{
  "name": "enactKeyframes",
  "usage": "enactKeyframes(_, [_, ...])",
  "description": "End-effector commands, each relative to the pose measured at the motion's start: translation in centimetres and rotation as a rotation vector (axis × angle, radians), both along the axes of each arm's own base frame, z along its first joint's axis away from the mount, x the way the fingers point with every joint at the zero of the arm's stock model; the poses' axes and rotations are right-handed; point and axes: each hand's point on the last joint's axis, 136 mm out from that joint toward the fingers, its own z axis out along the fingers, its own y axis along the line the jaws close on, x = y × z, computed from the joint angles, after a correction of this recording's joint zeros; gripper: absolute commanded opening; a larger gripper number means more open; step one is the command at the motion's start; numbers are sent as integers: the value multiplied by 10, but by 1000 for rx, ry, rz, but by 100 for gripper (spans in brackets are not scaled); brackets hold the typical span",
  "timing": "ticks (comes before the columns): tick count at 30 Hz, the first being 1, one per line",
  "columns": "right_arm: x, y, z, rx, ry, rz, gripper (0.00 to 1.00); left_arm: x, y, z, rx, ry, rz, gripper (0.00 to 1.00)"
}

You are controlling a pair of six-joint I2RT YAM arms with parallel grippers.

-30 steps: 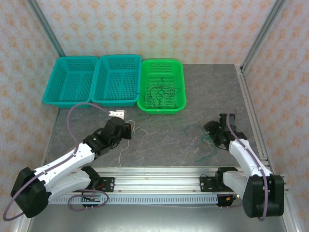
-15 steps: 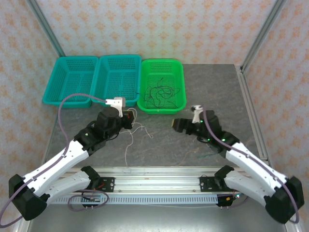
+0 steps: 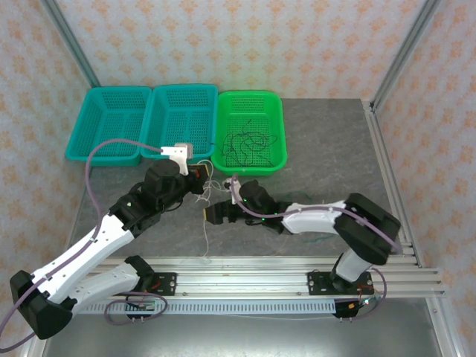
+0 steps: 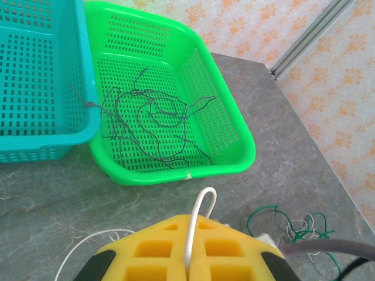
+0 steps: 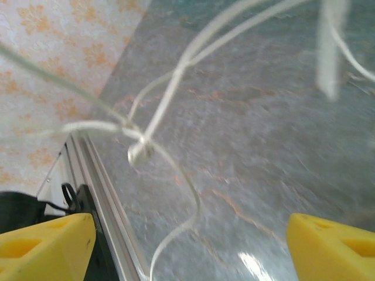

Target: Untangle the cables

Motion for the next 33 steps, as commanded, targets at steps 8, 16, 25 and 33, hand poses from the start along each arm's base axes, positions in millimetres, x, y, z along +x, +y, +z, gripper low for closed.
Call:
enactKeyframes(8, [46,15,-19,27,7,-144,26,-3,23,33,-22,-60,101,0])
enactKeyframes(16, [77,-109,-28,-13,38,-538,0,-13,92,19,113,-30,398,0])
enactKeyframes(25, [75,-286,4,-44,26,-1056,0,-16,112,13,144,-13,468,0])
enactKeyframes(33, [51,-380,43,66,-14,-1342,0,-7,118,31,115,-33,479,0])
